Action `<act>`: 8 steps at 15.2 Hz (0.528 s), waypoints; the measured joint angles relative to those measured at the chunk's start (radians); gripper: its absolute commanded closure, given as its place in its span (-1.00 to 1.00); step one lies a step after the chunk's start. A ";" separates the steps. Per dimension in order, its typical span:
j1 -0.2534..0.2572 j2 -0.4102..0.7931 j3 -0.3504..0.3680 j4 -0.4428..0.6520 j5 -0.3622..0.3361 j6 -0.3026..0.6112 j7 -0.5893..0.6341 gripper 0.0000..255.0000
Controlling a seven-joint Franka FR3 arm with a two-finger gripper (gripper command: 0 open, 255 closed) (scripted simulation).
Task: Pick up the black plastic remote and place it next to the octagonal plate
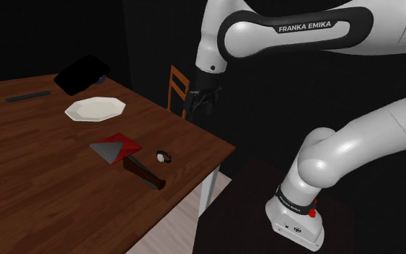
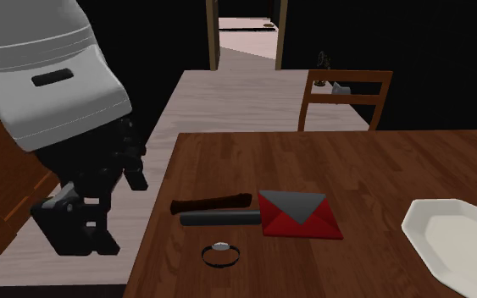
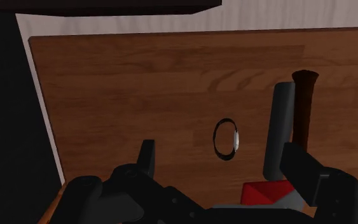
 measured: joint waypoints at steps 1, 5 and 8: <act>0.002 0.027 0.021 0.003 0.001 0.023 0.018 -1.00; 0.011 0.130 0.101 0.011 -0.003 0.107 0.090 -1.00; 0.010 0.222 0.159 0.027 -0.022 0.173 0.148 -1.00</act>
